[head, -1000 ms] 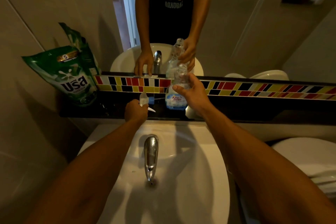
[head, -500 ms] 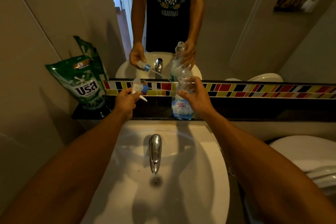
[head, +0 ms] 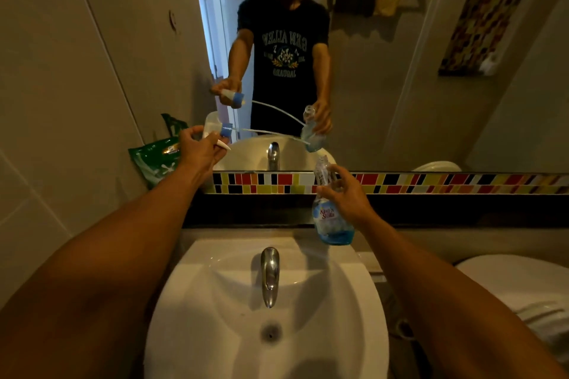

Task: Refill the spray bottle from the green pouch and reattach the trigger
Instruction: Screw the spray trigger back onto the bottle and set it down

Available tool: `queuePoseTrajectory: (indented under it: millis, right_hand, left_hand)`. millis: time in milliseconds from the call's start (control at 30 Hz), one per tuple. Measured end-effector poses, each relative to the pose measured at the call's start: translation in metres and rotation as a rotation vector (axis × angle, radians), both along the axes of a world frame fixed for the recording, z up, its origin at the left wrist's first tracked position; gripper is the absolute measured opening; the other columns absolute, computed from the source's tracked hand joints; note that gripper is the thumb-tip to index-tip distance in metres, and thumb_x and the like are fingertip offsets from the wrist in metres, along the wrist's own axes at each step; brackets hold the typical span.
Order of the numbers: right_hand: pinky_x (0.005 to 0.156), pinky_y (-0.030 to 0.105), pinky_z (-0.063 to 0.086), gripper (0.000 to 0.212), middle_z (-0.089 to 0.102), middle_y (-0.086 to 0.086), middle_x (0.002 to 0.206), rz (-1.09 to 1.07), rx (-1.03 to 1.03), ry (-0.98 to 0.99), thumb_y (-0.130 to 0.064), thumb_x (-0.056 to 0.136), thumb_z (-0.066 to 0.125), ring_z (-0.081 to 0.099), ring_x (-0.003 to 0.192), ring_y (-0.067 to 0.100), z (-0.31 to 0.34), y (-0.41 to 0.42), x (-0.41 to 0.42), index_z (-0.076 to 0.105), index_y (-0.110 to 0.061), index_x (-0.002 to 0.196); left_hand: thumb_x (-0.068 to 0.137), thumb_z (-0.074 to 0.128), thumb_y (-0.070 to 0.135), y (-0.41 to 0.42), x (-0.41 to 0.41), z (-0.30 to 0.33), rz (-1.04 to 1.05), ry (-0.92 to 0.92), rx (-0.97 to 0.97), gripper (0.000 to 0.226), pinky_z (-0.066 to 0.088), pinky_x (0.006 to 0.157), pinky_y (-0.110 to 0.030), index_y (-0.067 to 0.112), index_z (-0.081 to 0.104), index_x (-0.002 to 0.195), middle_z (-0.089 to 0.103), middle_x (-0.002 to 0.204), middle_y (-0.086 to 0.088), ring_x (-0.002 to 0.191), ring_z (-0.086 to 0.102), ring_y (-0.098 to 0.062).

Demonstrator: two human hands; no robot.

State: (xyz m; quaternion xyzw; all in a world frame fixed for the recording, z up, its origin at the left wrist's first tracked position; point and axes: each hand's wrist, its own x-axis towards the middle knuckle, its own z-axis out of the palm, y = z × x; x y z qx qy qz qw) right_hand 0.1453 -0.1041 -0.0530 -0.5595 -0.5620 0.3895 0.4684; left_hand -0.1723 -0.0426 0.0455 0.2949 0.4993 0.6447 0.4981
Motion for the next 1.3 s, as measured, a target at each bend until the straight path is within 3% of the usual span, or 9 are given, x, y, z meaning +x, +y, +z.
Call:
queuePoseTrajectory:
  millis: [100, 367, 600, 867, 1000, 1167, 1300]
  right_hand:
    - [0.069, 0.021, 0.051, 0.056, 0.059, -0.019, 0.108, 0.006, -0.014, -0.027, -0.025, 0.092, 0.076, 0.062, 0.096, 0.005, 0.006, -0.005, 0.004, 0.048, -0.041, 0.138]
    - [0.066, 0.021, 0.050, 0.055, 0.063, -0.013, 0.106, 0.017, -0.012, -0.098, -0.021, 0.093, 0.075, 0.064, 0.098, 0.007, 0.016, -0.014, 0.009, 0.051, -0.031, 0.141]
    - [0.054, 0.013, 0.052, 0.051, 0.063, -0.016, 0.105, 0.004, 0.014, -0.102, -0.020, 0.093, 0.074, 0.064, 0.093, 0.004, 0.022, -0.025, 0.009, 0.051, -0.037, 0.136]
    - [0.070, 0.022, 0.053, 0.057, 0.065, -0.013, 0.108, 0.038, 0.017, -0.112, -0.020, 0.094, 0.074, 0.065, 0.097, 0.007, 0.027, -0.032, 0.003, 0.049, -0.036, 0.143]
    - [0.082, 0.032, 0.057, 0.060, 0.066, 0.001, 0.116, 0.099, 0.031, -0.110, -0.018, 0.093, 0.075, 0.068, 0.103, 0.015, 0.035, -0.035, -0.006, 0.048, -0.030, 0.145]
    - [0.070, 0.018, 0.051, 0.061, 0.062, 0.009, 0.119, 0.154, 0.066, -0.154, -0.021, 0.093, 0.075, 0.064, 0.104, 0.017, 0.048, -0.038, -0.023, 0.048, -0.024, 0.147]
    - [0.077, 0.029, 0.056, 0.062, 0.061, 0.009, 0.120, 0.165, 0.084, -0.174, -0.024, 0.093, 0.075, 0.062, 0.105, 0.022, 0.057, -0.038, -0.036, 0.047, -0.025, 0.149]
  left_hand:
    - [0.087, 0.071, 0.006, -0.008, -0.002, 0.017, -0.020, 0.022, 0.033, 0.050, 0.062, 0.063, -0.031, 0.021, 0.048, 0.128, 0.057, 0.121, -0.010, 0.094, 0.072, -0.027]
    - [0.091, 0.069, 0.010, -0.024, 0.000, 0.039, -0.104, 0.022, 0.102, 0.039, 0.062, 0.064, -0.030, 0.025, 0.053, 0.123, 0.063, 0.107, -0.006, 0.084, 0.074, -0.020]
    - [0.090, 0.068, 0.006, -0.031, -0.004, 0.043, -0.168, 0.000, 0.118, 0.041, 0.059, 0.088, -0.044, 0.022, 0.053, 0.125, 0.060, 0.125, -0.014, 0.102, 0.071, -0.029]
    - [0.091, 0.068, 0.007, -0.036, -0.005, 0.048, -0.218, 0.056, 0.133, 0.035, 0.059, 0.087, -0.043, 0.026, 0.056, 0.118, 0.060, 0.128, -0.015, 0.100, 0.072, -0.026]
    - [0.092, 0.069, 0.013, -0.042, 0.006, 0.053, -0.292, 0.092, 0.151, 0.036, 0.061, 0.077, -0.035, 0.027, 0.058, 0.124, 0.064, 0.124, -0.012, 0.097, 0.073, -0.023]
    - [0.095, 0.063, 0.011, -0.050, 0.031, 0.058, -0.413, 0.158, 0.170, 0.036, 0.056, 0.086, -0.039, 0.025, 0.060, 0.128, 0.062, 0.129, -0.011, 0.109, 0.068, -0.029]
    - [0.094, 0.063, 0.009, -0.055, 0.051, 0.054, -0.447, 0.183, 0.157, 0.034, 0.057, 0.081, -0.038, 0.026, 0.064, 0.124, 0.063, 0.128, -0.014, 0.112, 0.067, -0.031]
